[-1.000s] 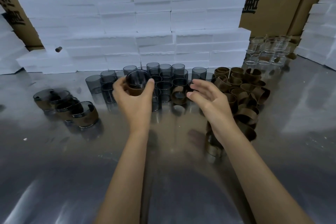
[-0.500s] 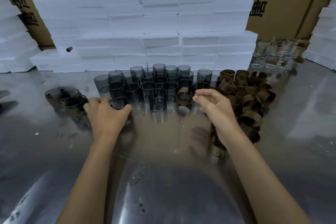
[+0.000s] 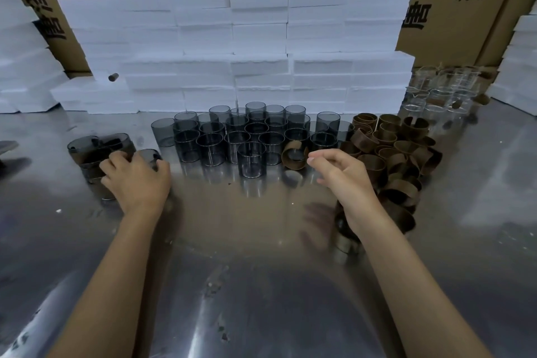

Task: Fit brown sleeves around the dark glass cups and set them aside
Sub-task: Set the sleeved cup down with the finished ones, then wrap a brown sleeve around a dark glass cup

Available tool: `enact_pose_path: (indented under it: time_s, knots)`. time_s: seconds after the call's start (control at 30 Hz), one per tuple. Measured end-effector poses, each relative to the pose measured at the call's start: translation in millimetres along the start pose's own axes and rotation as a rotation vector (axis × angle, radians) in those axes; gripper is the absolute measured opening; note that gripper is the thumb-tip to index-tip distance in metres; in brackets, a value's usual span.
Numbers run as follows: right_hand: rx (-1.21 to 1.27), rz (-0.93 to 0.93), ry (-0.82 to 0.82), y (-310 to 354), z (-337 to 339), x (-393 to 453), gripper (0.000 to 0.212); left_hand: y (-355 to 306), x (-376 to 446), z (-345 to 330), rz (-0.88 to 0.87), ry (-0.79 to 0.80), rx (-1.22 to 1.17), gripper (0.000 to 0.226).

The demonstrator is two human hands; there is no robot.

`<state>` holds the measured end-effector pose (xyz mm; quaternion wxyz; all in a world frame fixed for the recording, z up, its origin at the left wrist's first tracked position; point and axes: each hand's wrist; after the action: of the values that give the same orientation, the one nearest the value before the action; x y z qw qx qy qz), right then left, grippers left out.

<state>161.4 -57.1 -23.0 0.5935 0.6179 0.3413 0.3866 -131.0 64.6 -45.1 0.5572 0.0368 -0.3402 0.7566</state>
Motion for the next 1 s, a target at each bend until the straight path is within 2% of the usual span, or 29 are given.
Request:
enact_pose_path:
  time_s: [0.1,0.2,0.3,0.4,0.6,0.73,0.83,1.0]
  knots:
    - [-0.012,0.002,0.009,0.7,-0.4,0.0,0.008,9.0,6.8,-5.2,-0.006,-0.029,-0.039,0.039]
    - [-0.028,0.007,0.019,1.0,-1.5,0.2,0.008,8.8,7.0,-9.9,-0.046,-0.068,-0.018,0.045]
    - [-0.034,0.014,0.023,-0.4,-0.8,0.2,0.006,-3.9,8.0,-14.1,-0.181,-0.083,-0.050,0.046]
    - [-0.027,0.018,0.025,-1.3,-2.1,0.6,0.006,-19.9,9.6,-23.8,-0.325,-0.003,-0.200,0.045]
    - [-0.015,0.050,0.032,-0.9,-3.4,1.1,0.008,-30.4,5.7,-46.2,-0.145,0.176,-0.415,0.036]
    - [-0.024,0.062,0.051,-0.6,-3.7,0.6,0.009,-30.6,7.0,-47.7,-0.085,0.098,-0.469,0.019]
    - [-0.013,0.062,0.051,-1.3,-3.5,0.3,0.010,-32.3,-0.4,-40.1,-0.064,0.028,-0.522,0.017]
    - [0.018,0.070,0.013,-0.8,-5.9,1.2,0.008,-71.6,-23.5,1.6,-0.244,-0.183,-0.756,0.020]
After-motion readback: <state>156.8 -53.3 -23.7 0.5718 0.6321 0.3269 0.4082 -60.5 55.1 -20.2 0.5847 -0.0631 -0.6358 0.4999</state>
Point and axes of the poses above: each hand's wrist, its own x-axis towards the middle knuckle, its own z-axis out of the back of the hand, y = z × x, and after that the axes turned 1 degree about x, right-handed
